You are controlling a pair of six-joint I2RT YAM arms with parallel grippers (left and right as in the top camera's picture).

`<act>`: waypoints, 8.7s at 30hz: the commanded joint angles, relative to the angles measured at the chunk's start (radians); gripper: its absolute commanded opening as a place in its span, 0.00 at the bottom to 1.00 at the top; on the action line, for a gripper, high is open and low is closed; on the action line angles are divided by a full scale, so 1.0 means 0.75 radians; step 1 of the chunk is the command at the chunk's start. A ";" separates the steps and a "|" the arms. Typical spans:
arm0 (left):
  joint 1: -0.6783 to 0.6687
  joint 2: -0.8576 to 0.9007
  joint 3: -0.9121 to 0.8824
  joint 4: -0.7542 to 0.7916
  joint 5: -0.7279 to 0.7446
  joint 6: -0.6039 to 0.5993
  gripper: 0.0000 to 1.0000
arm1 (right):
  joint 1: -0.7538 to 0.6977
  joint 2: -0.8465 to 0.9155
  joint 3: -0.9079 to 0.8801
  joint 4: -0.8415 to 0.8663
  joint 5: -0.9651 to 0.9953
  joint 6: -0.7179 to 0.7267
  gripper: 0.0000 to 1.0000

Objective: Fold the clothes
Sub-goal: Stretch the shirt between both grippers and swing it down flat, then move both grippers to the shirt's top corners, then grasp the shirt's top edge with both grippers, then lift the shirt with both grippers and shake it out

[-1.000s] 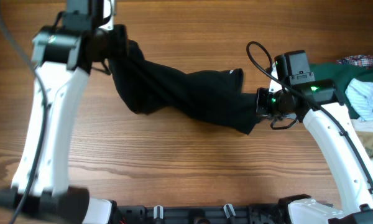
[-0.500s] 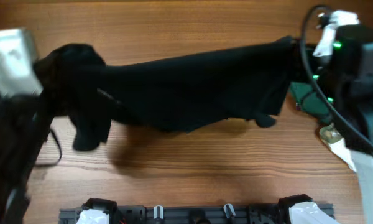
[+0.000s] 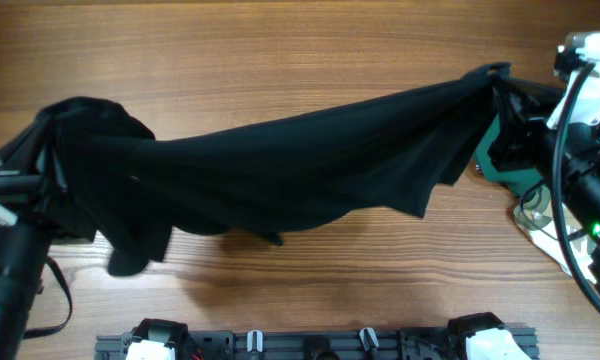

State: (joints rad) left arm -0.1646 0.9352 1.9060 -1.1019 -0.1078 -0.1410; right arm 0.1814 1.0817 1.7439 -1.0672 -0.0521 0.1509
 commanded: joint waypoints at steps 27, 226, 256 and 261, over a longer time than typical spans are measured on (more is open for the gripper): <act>-0.002 0.118 0.156 -0.071 -0.073 0.044 0.04 | -0.003 -0.034 0.028 -0.191 -0.089 -0.095 0.04; 0.241 1.485 -0.599 0.724 0.242 -0.062 0.98 | 0.031 1.024 -0.463 0.689 -0.101 -0.267 0.04; 0.244 1.252 -0.327 0.439 0.237 -0.013 0.04 | 0.030 0.909 -0.463 0.639 -0.010 -0.257 0.04; 0.244 0.977 -0.321 0.355 0.233 0.009 0.04 | 0.029 0.713 -0.463 0.624 -0.004 -0.247 0.04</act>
State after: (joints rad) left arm 0.0151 1.8030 1.6421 -0.8070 0.0654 -0.1612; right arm 0.2077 1.7428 1.3918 -0.5938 -0.0772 -0.0525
